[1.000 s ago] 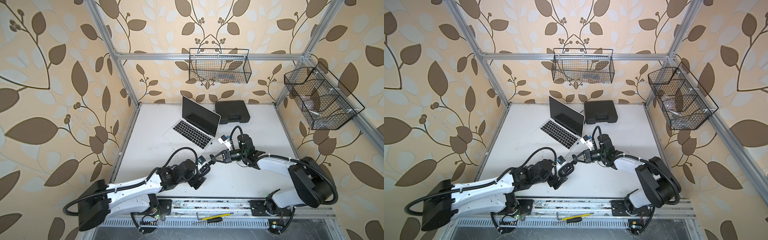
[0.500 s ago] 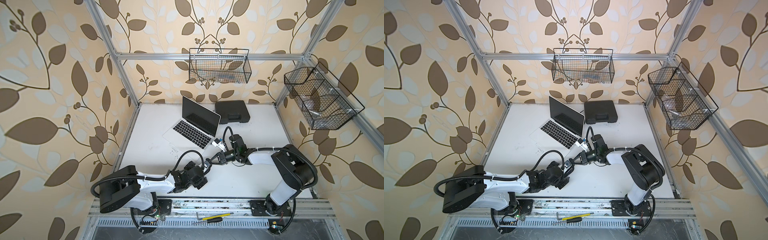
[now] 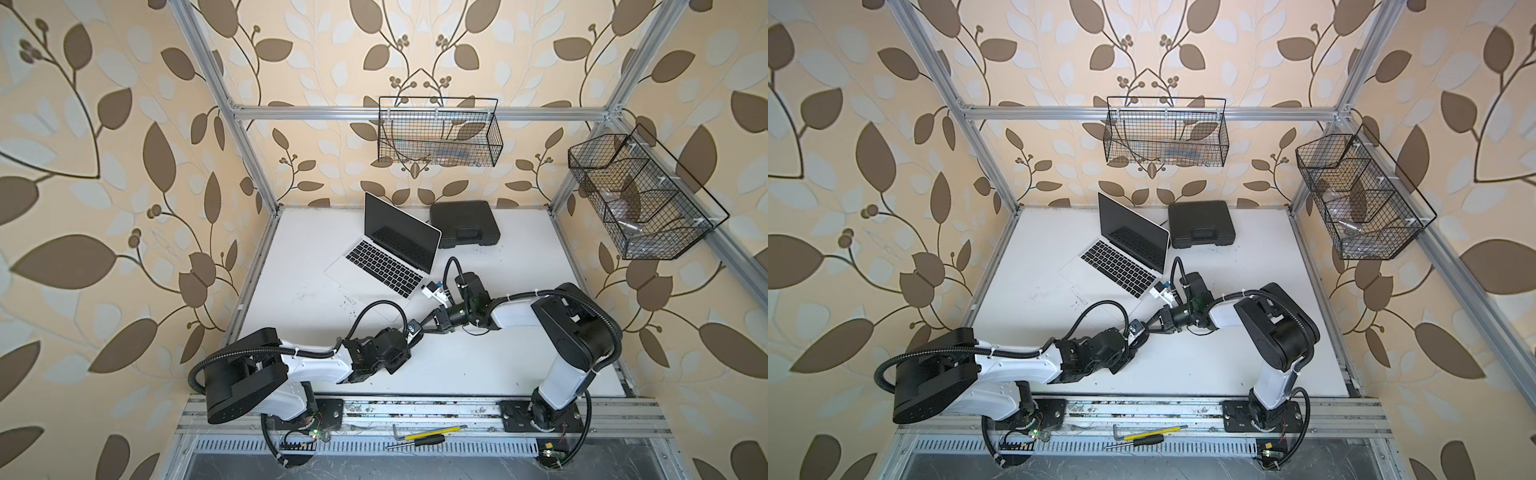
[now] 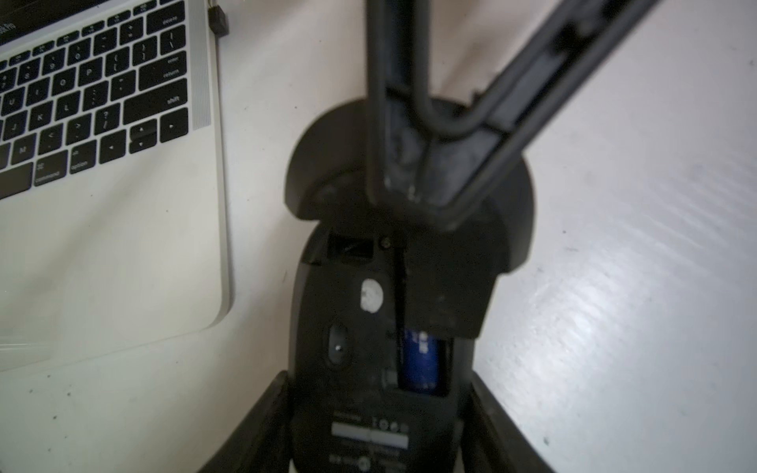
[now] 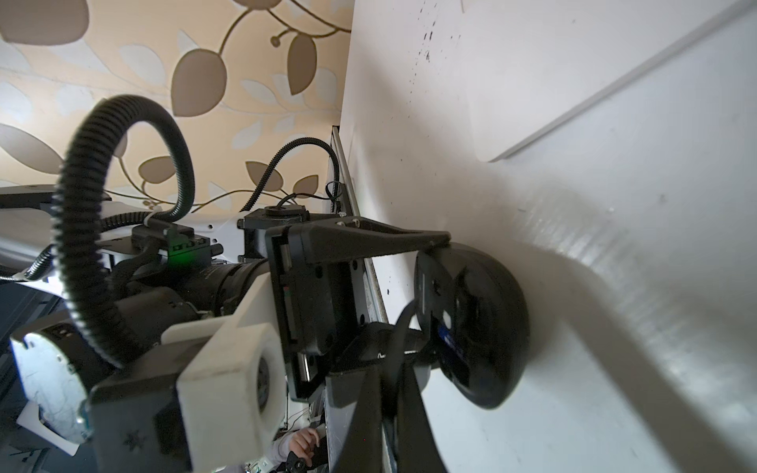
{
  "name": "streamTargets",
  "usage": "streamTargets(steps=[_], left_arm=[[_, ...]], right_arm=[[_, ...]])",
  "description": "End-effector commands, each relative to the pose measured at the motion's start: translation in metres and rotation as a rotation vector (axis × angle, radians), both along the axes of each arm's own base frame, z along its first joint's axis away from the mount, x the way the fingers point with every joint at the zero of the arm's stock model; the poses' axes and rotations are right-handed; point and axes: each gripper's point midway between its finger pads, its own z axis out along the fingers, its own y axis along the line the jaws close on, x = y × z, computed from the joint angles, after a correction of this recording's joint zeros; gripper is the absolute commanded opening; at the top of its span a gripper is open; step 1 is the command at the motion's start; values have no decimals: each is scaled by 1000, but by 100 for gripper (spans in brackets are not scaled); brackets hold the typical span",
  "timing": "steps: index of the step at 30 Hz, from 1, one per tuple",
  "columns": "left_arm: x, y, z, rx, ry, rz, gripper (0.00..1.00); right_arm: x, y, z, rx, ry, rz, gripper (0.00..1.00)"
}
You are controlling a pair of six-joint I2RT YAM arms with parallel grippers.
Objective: Insert the wireless mouse receiver into the laptop
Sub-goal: Close the lid on the mouse.
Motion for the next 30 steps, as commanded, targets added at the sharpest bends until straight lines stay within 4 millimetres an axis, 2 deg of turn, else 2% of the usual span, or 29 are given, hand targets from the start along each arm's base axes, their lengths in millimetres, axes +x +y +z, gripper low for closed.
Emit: streamTargets(steps=[1, 11, 15, 21, 26, 30], left_arm=[[1, -4, 3, -13, 12, -5, 48], [-1, -5, 4, -31, 21, -16, 42], [-1, -5, 5, -38, 22, -13, 42], [-2, -6, 5, -39, 31, -18, 41], [-2, -7, 3, -37, 36, -26, 41], [-3, -8, 2, -35, 40, -31, 40]], right_arm=[[2, 1, -6, -2, -4, 8, 0], [6, 13, -17, 8, 25, -55, 0], [3, 11, -24, -16, 21, -77, 5], [10, -5, -19, -79, -26, -103, 29], [4, -17, -17, -167, -59, -56, 57], [2, -34, -25, -256, -80, -54, 67]])
